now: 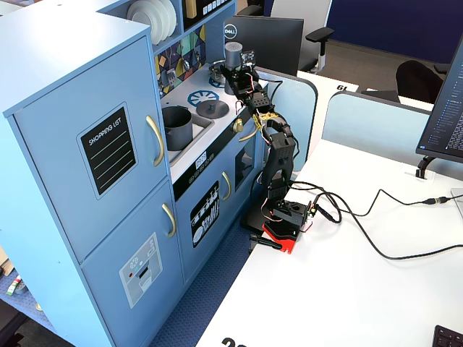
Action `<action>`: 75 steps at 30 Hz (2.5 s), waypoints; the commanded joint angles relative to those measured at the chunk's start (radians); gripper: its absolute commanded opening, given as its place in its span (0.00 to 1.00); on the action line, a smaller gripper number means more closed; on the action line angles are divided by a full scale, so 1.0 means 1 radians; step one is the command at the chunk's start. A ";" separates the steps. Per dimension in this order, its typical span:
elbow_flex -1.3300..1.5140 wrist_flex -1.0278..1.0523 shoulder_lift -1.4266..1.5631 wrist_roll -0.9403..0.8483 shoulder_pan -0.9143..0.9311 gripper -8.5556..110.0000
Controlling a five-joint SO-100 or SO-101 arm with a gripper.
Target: Put salt in the gray recipient
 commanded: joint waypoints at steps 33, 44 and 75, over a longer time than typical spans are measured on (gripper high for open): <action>0.071 -0.163 -0.121 0.014 0.061 0.07; 0.091 -0.167 -0.110 0.075 0.078 0.33; 0.663 1.034 1.042 -0.029 -0.221 0.10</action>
